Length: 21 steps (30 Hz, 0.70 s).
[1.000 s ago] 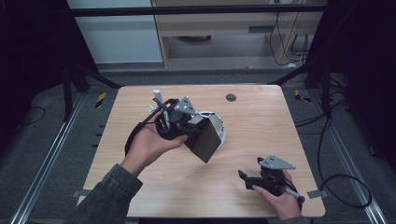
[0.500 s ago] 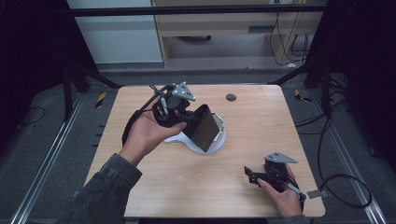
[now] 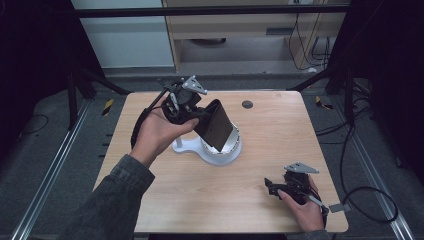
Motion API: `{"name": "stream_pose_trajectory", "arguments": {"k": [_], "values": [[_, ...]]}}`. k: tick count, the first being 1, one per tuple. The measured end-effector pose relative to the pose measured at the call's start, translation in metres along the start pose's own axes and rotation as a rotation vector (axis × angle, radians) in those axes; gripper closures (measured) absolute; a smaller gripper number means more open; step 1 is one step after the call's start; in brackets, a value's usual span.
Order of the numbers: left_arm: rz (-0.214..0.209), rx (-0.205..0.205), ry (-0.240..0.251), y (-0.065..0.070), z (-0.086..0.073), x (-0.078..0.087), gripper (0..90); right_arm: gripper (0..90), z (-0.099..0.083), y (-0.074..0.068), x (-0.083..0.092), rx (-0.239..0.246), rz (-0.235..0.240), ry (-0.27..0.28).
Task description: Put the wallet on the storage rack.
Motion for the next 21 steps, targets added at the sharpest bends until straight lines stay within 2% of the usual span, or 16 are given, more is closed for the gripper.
{"name": "stream_pose_trajectory", "arguments": {"k": [4, 11, 21], "values": [[0.037, 0.015, 0.006, -0.006, 0.001, -0.003, 80.9, 6.5, 0.0, 0.0, 0.0, -0.006, -0.003, -0.002], [0.056, 0.023, -0.012, -0.013, -0.002, -0.011, 80.9, 6.6, -0.001, 0.002, 0.0, -0.003, -0.007, -0.004], [0.037, 0.026, -0.023, -0.01, -0.004, -0.025, 80.9, 6.6, -0.001, 0.003, 0.001, -0.009, -0.01, -0.006]]}}
Point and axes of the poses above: each handheld gripper's, and its own axes: x roughly backward along the jaws, z roughly out of its top, y roughly to its right, the point moved 3 cm from there along -x, roughly forward along the jaws, and after that the axes turned 14 degrees about z, right-handed, at the moved point
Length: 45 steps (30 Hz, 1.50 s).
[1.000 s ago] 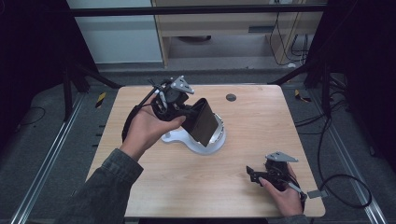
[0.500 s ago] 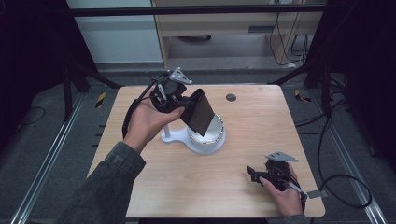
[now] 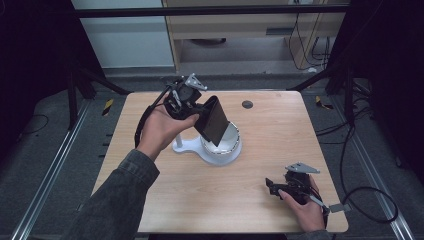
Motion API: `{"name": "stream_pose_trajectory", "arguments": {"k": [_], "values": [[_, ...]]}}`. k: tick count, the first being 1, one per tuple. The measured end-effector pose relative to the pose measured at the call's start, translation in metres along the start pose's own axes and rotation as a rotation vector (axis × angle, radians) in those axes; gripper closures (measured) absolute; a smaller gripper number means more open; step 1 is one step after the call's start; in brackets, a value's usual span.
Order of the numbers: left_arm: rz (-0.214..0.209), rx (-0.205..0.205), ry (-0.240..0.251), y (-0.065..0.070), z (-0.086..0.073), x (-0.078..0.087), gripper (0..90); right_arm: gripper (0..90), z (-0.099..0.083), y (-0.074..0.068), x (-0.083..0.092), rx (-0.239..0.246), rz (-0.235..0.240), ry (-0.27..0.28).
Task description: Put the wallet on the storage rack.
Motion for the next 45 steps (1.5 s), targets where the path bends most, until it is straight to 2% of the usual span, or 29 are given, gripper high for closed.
{"name": "stream_pose_trajectory", "arguments": {"k": [5, 13, 28, 32, 45], "values": [[-0.019, 0.018, 0.01, 0.001, 0.001, -0.005, 80.9, 6.6, 0.0, 0.001, 0.0, 0.004, 0.004, 0.002], [-0.024, 0.006, -0.001, 0.006, -0.004, -0.009, 80.9, 6.6, 0.0, 0.001, 0.0, -0.007, 0.007, 0.001], [-0.043, 0.02, -0.051, 0.01, -0.011, -0.045, 80.8, 6.6, -0.001, 0.002, -0.001, 0.0, 0.013, -0.006], [-0.057, 0.019, -0.066, 0.015, -0.012, -0.056, 80.8, 6.6, -0.002, 0.002, -0.001, -0.014, 0.013, -0.004], [-0.096, 0.014, -0.079, 0.019, -0.009, -0.071, 80.6, 6.6, -0.003, 0.004, -0.003, -0.006, 0.016, -0.015]]}}
Point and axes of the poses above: each handheld gripper's, and its own axes: x roughly backward along the jaws, z roughly out of its top, y roughly to its right, the point moved 3 cm from there along -x, roughly forward along the jaws, and after that the axes turned 14 degrees about z, right-handed, at the moved point
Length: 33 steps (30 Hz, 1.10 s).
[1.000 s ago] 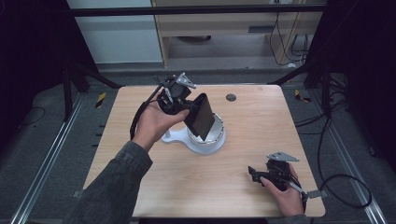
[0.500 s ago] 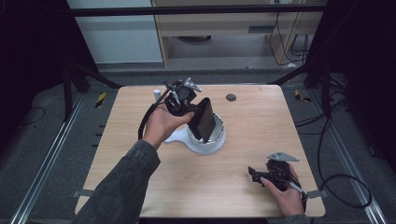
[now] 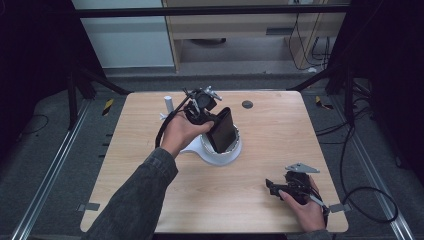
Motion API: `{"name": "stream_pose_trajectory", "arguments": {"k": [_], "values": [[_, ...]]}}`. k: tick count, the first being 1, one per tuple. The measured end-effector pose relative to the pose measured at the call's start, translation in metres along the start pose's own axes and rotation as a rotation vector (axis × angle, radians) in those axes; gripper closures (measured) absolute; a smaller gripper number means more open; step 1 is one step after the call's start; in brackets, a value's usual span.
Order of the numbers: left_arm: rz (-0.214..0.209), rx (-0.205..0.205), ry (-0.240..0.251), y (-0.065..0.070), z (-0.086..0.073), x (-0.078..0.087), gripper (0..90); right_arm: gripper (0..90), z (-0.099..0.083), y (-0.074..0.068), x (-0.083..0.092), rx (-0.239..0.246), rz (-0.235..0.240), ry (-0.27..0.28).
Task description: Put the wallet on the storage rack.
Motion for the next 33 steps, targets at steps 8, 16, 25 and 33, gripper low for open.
{"name": "stream_pose_trajectory", "arguments": {"k": [8, 16, 25, 33], "values": [[-0.01, 0.008, -0.02, -0.003, 0.004, -0.006, 80.3, 6.6, -0.001, -0.001, -0.001, -0.002, 0.003, -0.005], [-0.006, 0.02, -0.03, -0.006, 0.006, -0.011, 79.6, 6.6, -0.001, -0.002, -0.001, 0.002, 0.006, -0.01], [0.003, 0.038, -0.034, -0.01, 0.005, -0.013, 78.4, 6.7, -0.001, -0.002, -0.002, 0.012, 0.009, -0.014], [0.024, 0.038, -0.038, -0.009, 0.003, -0.014, 74.6, 6.7, 0.0, -0.003, -0.002, 0.011, 0.01, -0.011]]}}
Point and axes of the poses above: each handheld gripper's, and its own axes: x roughly backward along the jaws, z roughly out of its top, y roughly to its right, the point moved 3 cm from there along -x, roughly forward along the jaws, and after that the axes turned 14 degrees about z, right-handed, at the moved point
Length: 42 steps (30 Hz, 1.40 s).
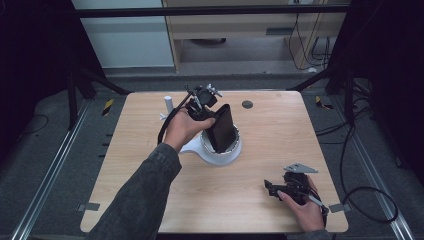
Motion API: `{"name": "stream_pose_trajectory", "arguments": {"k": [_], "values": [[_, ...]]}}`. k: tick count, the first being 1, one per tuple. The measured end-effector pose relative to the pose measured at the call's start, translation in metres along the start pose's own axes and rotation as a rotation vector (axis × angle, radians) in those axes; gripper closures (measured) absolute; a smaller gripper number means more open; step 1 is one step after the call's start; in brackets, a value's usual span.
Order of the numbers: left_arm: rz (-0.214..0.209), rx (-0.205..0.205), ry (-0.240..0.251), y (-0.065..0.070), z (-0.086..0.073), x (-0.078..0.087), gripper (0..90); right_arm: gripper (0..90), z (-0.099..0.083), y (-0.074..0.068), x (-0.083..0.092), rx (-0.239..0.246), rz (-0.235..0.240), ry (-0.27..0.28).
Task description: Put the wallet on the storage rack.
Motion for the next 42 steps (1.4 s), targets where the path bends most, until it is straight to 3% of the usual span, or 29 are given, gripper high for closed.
{"name": "stream_pose_trajectory", "arguments": {"k": [11, 18, 25, 42], "values": [[0.041, 0.001, 0.021, 0.0, 0.0, 0.003, 67.3, 6.7, 0.0, 0.0, 0.0, -0.005, 0.004, -0.002], [0.09, 0.024, 0.082, -0.001, 0.002, 0.012, 58.0, 6.6, 0.0, -0.001, -0.001, -0.007, 0.005, -0.005], [0.121, 0.049, 0.154, -0.004, 0.003, 0.026, 55.1, 6.7, 0.0, -0.001, -0.001, -0.009, 0.007, -0.007], [0.136, 0.023, 0.215, 0.004, 0.005, 0.044, 48.3, 7.0, -0.001, -0.001, -0.002, -0.005, 0.008, -0.007]]}}
Point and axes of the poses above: each handheld gripper's, and its own axes: x roughly backward along the jaws, z roughly out of its top, y roughly to its right, the point moved 3 cm from there along -x, roughly forward along the jaws, and after that the axes turned 14 degrees about z, right-handed, at the moved point
